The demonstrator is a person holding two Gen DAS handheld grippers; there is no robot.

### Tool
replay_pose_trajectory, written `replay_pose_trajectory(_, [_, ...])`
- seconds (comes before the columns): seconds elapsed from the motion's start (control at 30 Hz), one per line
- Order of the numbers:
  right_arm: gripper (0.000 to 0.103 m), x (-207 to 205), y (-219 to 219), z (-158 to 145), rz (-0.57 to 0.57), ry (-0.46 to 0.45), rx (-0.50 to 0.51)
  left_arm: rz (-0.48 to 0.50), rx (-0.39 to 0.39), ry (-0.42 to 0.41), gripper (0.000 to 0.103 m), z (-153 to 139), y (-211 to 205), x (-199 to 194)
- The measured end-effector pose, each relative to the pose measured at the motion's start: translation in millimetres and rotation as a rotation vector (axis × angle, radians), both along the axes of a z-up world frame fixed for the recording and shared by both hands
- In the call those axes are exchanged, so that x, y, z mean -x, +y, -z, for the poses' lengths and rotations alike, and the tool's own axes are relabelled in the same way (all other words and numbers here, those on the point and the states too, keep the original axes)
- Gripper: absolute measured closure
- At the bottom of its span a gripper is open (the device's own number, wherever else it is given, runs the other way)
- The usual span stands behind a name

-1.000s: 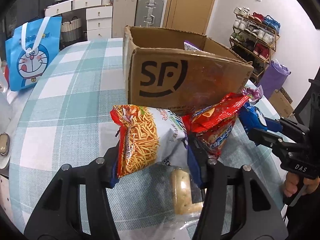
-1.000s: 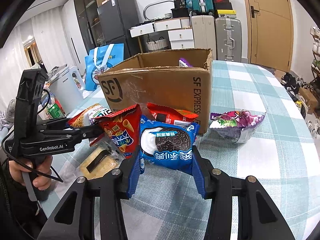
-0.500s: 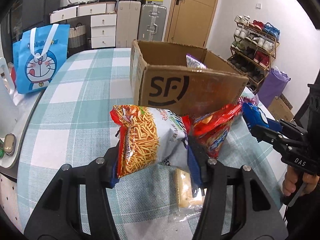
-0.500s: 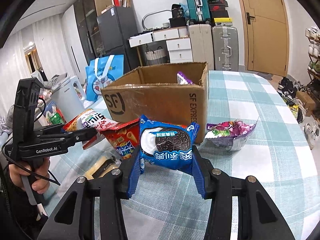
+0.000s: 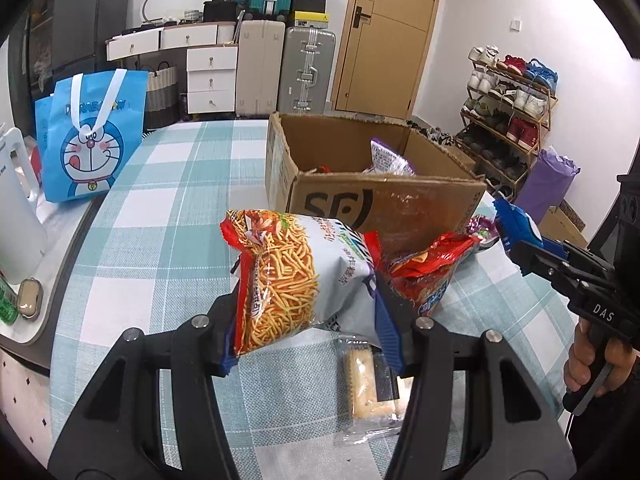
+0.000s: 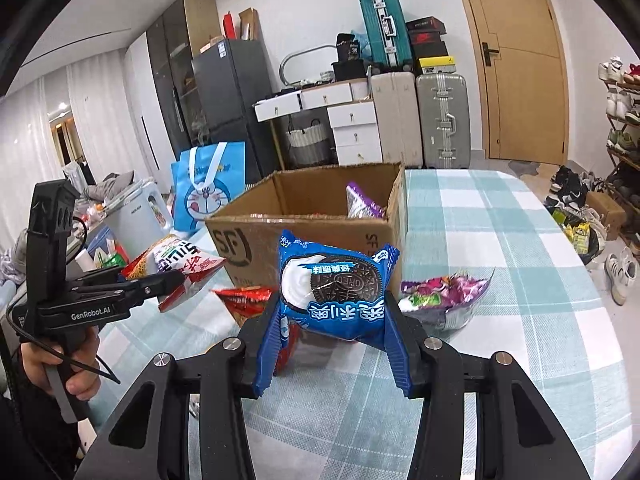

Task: Organize snacks
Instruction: 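Lift and carry the noodle bag and Oreo pack over the box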

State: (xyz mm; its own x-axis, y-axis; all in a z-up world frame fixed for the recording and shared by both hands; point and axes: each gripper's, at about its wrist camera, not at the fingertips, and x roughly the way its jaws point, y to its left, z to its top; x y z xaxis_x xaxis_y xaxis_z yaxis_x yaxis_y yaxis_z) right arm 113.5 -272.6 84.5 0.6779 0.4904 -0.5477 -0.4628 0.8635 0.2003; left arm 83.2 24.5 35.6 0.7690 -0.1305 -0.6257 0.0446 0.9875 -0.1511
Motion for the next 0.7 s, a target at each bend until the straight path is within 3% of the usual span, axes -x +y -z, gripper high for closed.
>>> replay_pose_trajectory(0.7, [0.056,-15,6,-25,0.009,-0.048,-0.020,0.012,-0.004,-0.098,0.051,-48,-9,1])
